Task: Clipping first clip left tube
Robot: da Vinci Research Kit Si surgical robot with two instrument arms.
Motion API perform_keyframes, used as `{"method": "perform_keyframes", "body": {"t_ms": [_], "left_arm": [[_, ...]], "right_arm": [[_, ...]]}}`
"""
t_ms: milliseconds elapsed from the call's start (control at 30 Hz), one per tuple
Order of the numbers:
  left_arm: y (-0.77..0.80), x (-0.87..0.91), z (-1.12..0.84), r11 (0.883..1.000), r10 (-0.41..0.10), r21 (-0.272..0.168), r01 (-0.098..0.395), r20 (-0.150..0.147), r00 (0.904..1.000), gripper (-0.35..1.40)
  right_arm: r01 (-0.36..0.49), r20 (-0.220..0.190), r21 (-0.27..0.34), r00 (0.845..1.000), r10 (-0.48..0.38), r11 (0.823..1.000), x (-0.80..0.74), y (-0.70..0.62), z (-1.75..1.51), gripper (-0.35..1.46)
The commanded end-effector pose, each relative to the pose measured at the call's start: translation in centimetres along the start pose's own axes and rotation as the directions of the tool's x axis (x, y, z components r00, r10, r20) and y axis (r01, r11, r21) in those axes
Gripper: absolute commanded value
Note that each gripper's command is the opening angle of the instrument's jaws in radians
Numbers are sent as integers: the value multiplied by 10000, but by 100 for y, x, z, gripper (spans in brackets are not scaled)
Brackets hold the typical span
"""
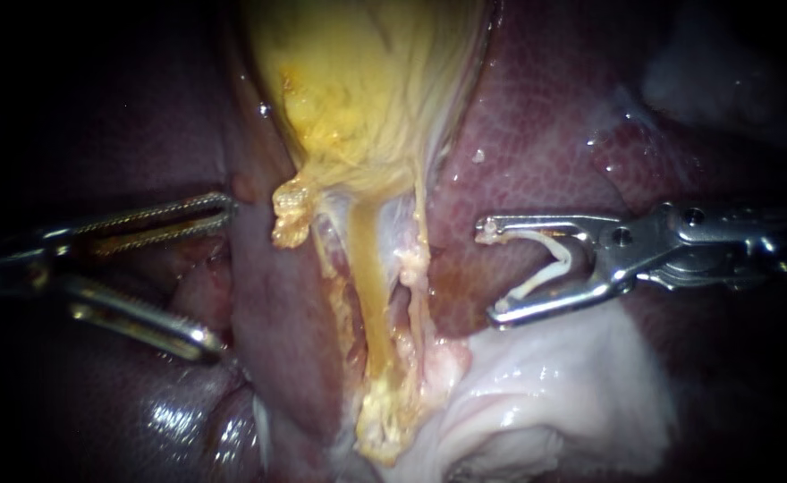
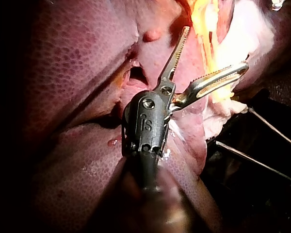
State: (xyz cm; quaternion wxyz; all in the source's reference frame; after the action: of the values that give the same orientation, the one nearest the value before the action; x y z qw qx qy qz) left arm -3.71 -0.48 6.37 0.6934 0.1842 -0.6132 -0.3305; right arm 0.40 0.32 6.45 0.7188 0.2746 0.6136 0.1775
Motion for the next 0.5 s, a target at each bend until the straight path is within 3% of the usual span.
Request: {"method": "perform_keyframes", "body": {"t_ms": [33,133,267,500], "left_arm": [[1,-1,0,9999,-10,-120,10,16,10000,93],[5,-2,2,9985,39,-539,-36,53,10000,86],[14,-2,10,9928,-501,-1076,518,184,9986,78],[32,6,35,9811,-1116,-1593,1097,-28,9938,62]], "right_arm": [[2,4,3,10000,-2,10000,0,0,0,60],[2,4,3,10000,-2,10000,0,0,0,60],[6,5,4,10000,-6,10000,-1,0,0,60],[16,7,-2,10000,-16,10000,-2,0,0,60]]}}
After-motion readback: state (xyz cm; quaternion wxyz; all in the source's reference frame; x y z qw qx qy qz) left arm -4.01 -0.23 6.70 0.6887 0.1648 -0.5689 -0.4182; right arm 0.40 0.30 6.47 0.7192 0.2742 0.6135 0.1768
